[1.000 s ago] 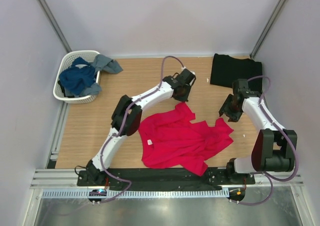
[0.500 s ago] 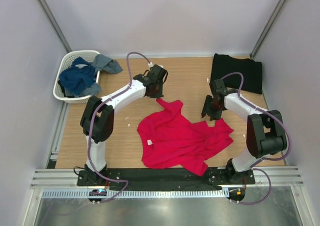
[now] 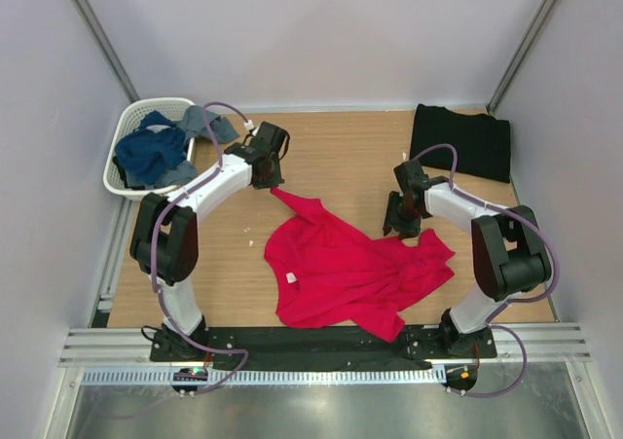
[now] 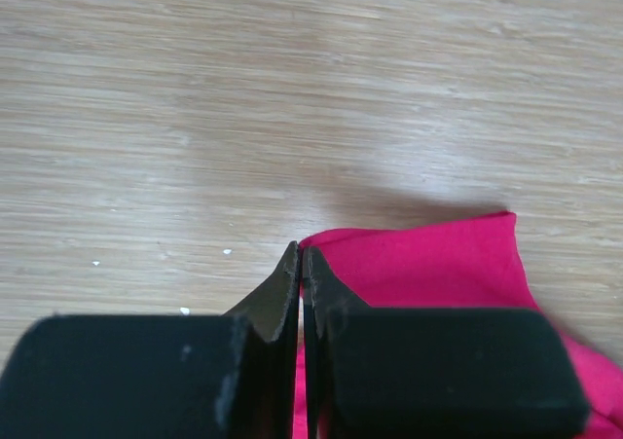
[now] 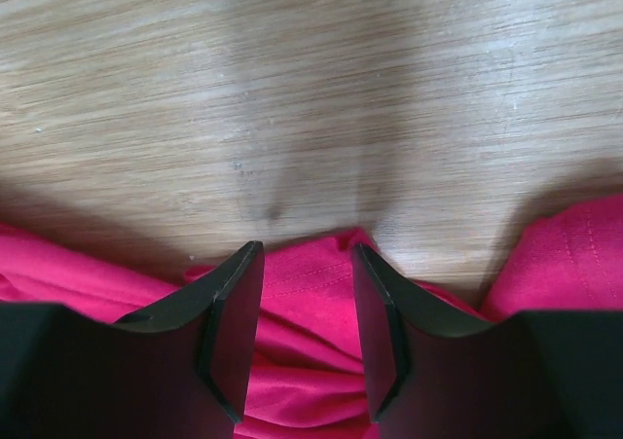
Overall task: Fold and stack the t-shirts
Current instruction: Flatten the tshirt out
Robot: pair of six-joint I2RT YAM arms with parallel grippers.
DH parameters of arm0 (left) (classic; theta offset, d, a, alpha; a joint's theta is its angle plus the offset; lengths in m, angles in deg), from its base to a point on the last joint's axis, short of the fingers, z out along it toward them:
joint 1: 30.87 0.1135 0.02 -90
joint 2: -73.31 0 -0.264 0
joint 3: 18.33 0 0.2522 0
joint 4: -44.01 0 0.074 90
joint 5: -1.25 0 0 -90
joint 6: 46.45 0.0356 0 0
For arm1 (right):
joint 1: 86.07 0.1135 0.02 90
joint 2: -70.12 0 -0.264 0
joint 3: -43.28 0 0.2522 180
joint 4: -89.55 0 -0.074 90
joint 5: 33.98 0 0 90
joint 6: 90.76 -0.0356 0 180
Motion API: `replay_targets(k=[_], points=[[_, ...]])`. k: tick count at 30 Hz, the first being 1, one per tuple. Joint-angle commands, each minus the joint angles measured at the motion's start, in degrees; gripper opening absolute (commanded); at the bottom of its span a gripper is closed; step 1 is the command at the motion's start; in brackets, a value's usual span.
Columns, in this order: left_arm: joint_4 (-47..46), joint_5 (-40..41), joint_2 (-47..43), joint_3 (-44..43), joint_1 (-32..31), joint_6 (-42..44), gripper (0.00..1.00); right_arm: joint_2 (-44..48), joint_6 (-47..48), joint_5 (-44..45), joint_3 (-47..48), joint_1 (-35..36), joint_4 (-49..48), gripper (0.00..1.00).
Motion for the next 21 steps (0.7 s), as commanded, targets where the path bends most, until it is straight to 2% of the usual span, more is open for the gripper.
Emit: replay_targets(k=[1, 21], points=[[-0.59, 1.59, -2.92, 0.71, 1.09, 0.26, 0.0, -0.59, 0.13, 1.12, -0.03, 0.16, -1.09, 0.48], [-0.15, -0.52, -1.43, 0.8, 2.24, 1.93, 0.0, -1.91, 3.73, 5.79, 4.81, 0.16, 4.72, 0.48]])
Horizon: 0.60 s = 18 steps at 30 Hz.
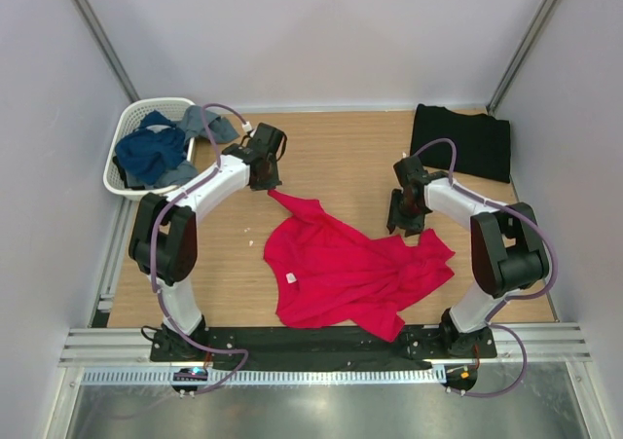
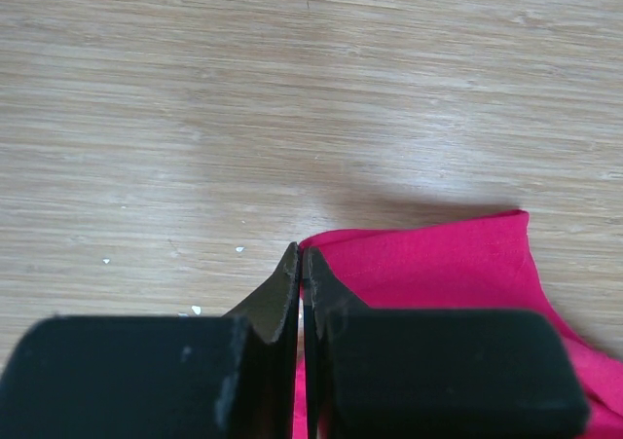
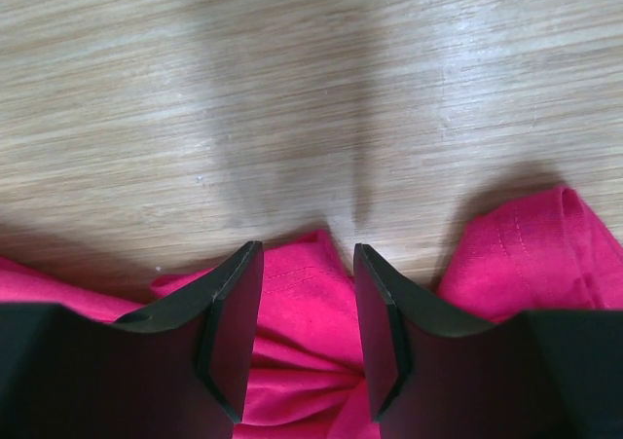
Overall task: Fold and stack the t-shirts
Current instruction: Flatten the tshirt out
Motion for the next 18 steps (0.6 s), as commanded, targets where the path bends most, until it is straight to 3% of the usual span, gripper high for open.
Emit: replay_targets(k=[1, 8, 11, 14, 17, 18], points=[[-0.11, 0.02, -0.75, -0.36, 0.71, 0.79, 0.0, -0.62, 1.46, 0.87, 1.68, 0.01, 1.11, 0.48], [0.86, 0.2, -0.66, -0.18, 1.15, 0.79, 0.0, -1.5, 0.76, -0.72, -0.08, 0.09, -0.56, 0.47], [1.04, 0.02, -0.75, -0.8, 1.41, 0.97, 0.0, -2.29, 0.49, -0.19, -0.52, 0.09, -1.0, 0.41], [1.21, -0.15, -0.58, -2.2, 1.58, 1.76, 0.0, -2.99, 0.49, 0.51, 0.36, 0.18, -1.09, 0.29], [1.82, -0.06, -0.66, -3.96, 1.85, 2.72, 0.0, -3.17, 0.32, 1.3, 2.12, 0.09, -1.18, 0.03], [2.09, 0.02, -0.66, -4.4, 2.11, 2.9, 0.0, -3.0, 0.32, 1.48, 2.73, 0.01, -1.09, 0.01]])
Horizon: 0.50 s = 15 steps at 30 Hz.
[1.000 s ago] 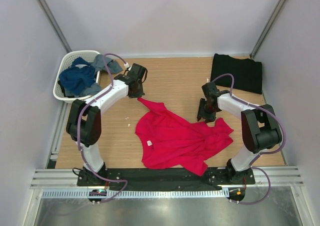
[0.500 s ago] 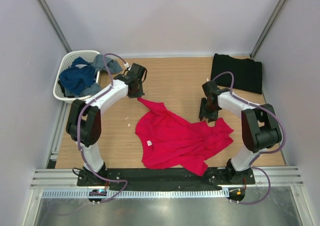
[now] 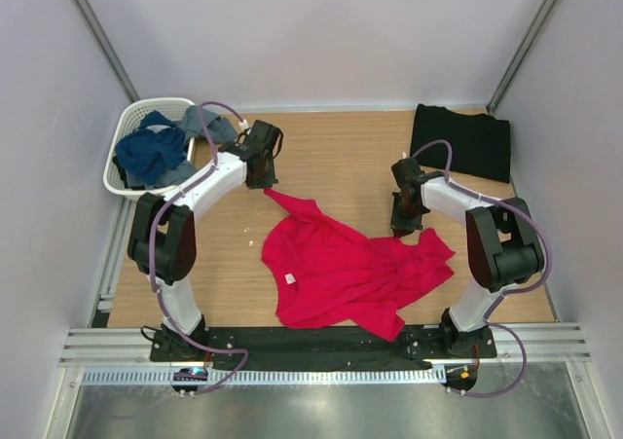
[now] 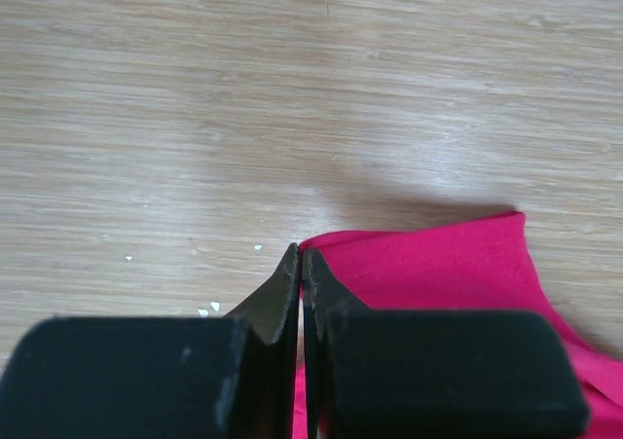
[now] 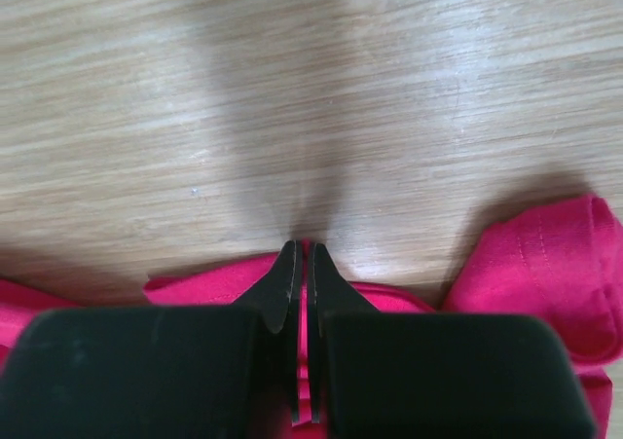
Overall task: Fold and stack the t-shirts
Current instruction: Flatten the tshirt out
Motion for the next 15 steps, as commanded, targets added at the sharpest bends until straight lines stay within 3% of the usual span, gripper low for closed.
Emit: replay_targets(k=[1, 15], points=[[0.62, 0.5, -0.86, -4.83, 1.08, 1.96, 0.0, -0.35, 0.14, 2.07, 4.41, 0.09, -0.78, 0.01], [4.32, 2.7, -11.05, -18.45, 9.43, 8.99, 0.0, 5.01, 3.57, 12.34, 38.43, -2.89, 2.38, 0.01]])
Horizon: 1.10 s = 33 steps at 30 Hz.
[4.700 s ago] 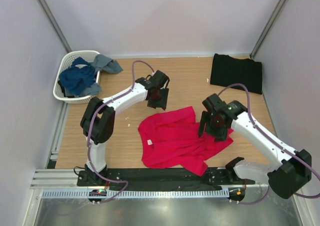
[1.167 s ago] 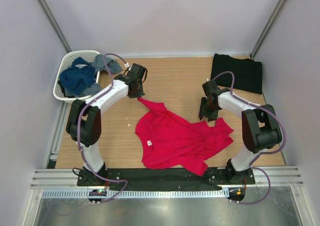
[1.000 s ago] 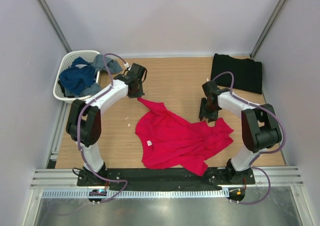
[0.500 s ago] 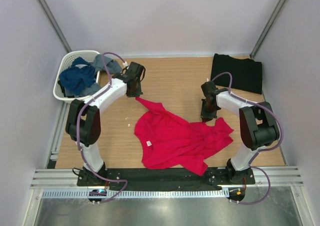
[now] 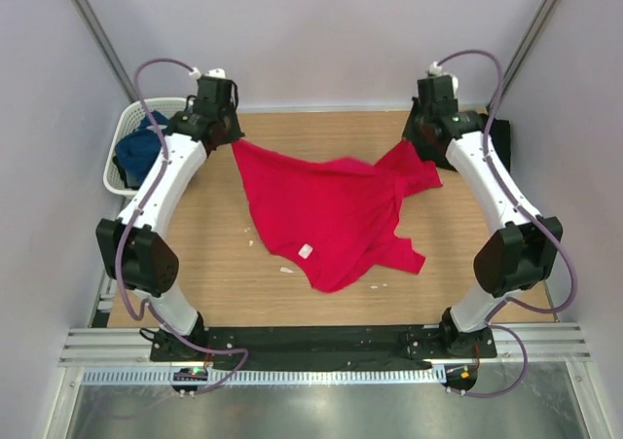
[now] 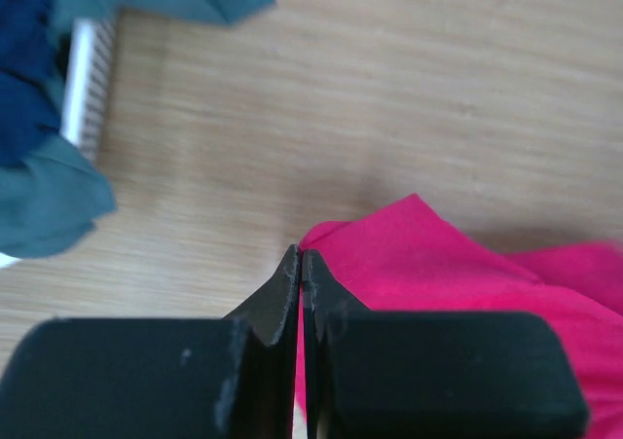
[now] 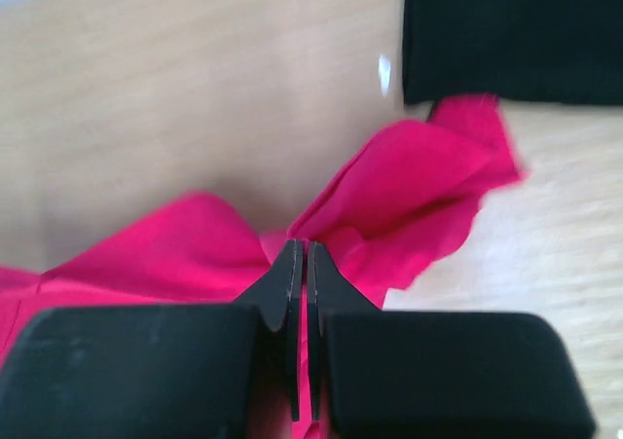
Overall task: Fold and stack the t-shirts
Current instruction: Flatten the tshirt out
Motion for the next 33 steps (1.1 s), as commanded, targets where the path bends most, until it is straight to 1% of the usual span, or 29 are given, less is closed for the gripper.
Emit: replay_targets(k=[1, 6, 10, 15, 21, 24, 26, 27, 31, 33], points=[[0.17, 2.18, -5.63, -5.29, 1.54, 4.51, 0.0, 2.82, 2.8, 5.18, 8.66, -0.62, -0.66, 0.01], [-1.15, 2.97, -7.92, -11.43, 2.34, 8.11, 0.0, 3.96, 4.3, 8.7, 16.93, -0.71, -0.48, 0.01], [-1.42, 3.32, -8.62, -19.77, 2.43, 10.4, 0.0, 5.98, 5.88, 11.51, 20.45, -0.62, -0.48, 0.01], [-1.5, 3.32, -10.82, -26.64, 2.43, 13.12, 0.0, 10.38, 7.99, 14.5, 23.54, -0.62, -0.48, 0.01], [-1.15, 6.13, -18.2, -31.74, 2.43, 16.12, 0.0, 17.76, 8.17, 16.17, 26.52, -0.62, 3.47, 0.01], [-1.33, 6.4, -23.19, -32.19, 2.34, 17.7, 0.0, 21.36, 8.17, 15.47, 28.54, -0.62, 6.55, 0.01], [-1.24, 5.17, -25.75, -32.28, 2.34, 18.66, 0.0, 24.6, 8.17, 14.07, 29.16, -0.62, 7.95, 0.01], [-0.89, 3.51, -28.29, -32.28, 2.34, 18.84, 0.0, 25.84, 8.26, 13.37, 29.51, -0.62, 8.13, 0.01], [0.16, -2.46, -33.92, -32.36, 2.34, 17.88, 0.0, 30.24, 8.7, 5.82, 31.8, -0.62, 10.06, 0.01], [0.17, -4.93, -35.86, -33.15, 2.43, 16.74, 0.0, 31.73, 8.79, 3.79, 33.81, -0.62, 11.12, 0.01]])
